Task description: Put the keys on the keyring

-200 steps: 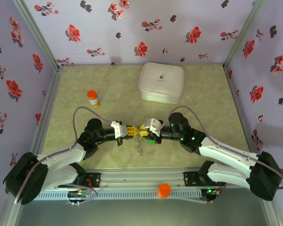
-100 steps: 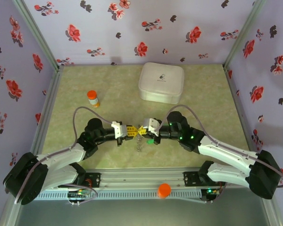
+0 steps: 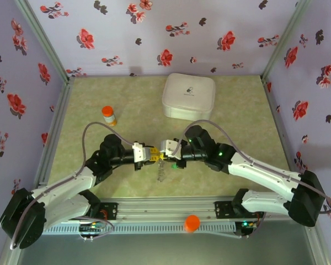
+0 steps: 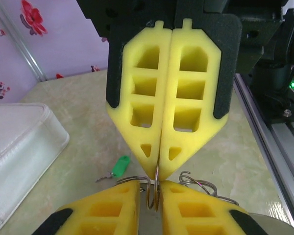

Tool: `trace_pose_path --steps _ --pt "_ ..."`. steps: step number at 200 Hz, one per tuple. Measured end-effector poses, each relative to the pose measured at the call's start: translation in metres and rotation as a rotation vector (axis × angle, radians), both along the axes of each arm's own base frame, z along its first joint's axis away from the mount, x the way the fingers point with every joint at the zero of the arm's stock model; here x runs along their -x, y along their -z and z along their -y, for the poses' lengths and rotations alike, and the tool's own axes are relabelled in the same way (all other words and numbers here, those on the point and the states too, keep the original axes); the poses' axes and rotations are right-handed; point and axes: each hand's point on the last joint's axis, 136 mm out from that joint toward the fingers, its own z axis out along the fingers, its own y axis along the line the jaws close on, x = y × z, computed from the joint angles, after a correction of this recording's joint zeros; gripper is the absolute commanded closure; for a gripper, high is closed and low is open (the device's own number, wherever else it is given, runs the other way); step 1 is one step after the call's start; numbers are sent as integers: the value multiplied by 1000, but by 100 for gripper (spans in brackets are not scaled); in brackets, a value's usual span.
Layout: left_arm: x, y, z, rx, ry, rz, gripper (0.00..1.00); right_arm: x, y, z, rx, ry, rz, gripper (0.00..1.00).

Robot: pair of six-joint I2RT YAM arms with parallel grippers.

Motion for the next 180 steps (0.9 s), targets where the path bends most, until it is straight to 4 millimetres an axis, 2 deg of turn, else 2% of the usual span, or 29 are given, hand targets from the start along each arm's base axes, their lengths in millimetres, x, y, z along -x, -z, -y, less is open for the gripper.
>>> trace_pose_path --steps 34,50,60,77,108,180 --pt "2 10 -1 -45 10 -13 100 1 8 0 40 -10 5 100" --pt "2 9 -1 -49 14 -2 100 0 8 0 41 -8 6 100" --pt "1 9 -1 -47 15 3 100 0 6 0 35 -4 6 86" --pt "0 6 0 -39 12 14 100 -4 1 5 -29 23 -4 77" --pt "-4 -1 1 -12 -7 44 100 -8 -7 22 -125 82 -6 79" --pt "-7 -4 0 29 -35 50 100 -10 -9 19 -166 102 -28 76"
